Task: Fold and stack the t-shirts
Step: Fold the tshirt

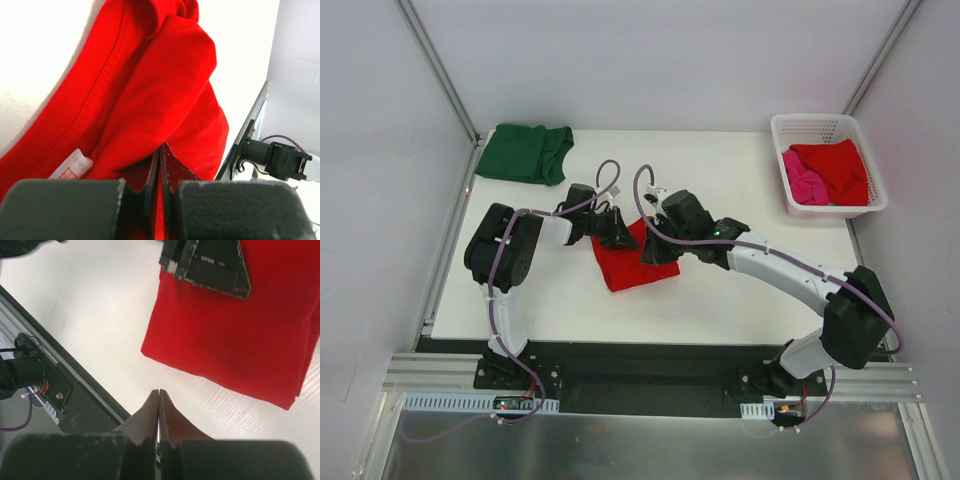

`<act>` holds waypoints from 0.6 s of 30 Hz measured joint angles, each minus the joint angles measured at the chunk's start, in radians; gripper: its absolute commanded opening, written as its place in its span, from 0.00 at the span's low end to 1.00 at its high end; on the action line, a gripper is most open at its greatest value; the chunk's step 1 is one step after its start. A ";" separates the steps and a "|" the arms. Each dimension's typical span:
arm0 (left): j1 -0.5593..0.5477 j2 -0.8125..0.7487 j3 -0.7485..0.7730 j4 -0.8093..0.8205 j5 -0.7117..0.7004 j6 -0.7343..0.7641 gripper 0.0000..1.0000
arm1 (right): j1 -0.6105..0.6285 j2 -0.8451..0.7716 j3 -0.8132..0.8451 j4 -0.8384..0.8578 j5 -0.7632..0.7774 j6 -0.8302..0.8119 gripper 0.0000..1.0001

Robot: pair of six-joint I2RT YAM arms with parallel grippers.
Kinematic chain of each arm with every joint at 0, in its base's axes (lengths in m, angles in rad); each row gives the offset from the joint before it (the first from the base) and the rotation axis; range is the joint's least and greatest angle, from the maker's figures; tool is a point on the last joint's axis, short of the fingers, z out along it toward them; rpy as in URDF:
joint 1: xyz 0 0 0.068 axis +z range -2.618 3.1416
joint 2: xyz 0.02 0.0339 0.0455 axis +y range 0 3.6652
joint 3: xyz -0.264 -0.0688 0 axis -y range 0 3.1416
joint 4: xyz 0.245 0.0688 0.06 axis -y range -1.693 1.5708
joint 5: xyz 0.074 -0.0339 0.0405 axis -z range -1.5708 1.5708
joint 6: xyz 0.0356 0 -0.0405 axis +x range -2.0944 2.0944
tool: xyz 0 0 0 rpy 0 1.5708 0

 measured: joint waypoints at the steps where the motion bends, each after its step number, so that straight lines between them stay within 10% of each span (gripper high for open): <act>1: 0.000 -0.002 0.000 0.000 0.001 0.000 0.04 | 0.000 -0.024 0.006 -0.008 0.013 -0.004 0.01; 5: 0.000 -0.025 0.000 -0.006 0.005 -0.002 0.70 | 0.000 -0.052 0.002 -0.029 0.043 -0.011 0.01; 8: -0.002 -0.085 -0.001 -0.008 0.026 -0.023 0.99 | 0.000 -0.052 -0.028 -0.037 0.062 -0.012 0.01; 18: 0.000 -0.377 0.021 -0.087 0.025 -0.031 0.99 | 0.000 0.003 -0.087 -0.046 0.088 -0.012 0.06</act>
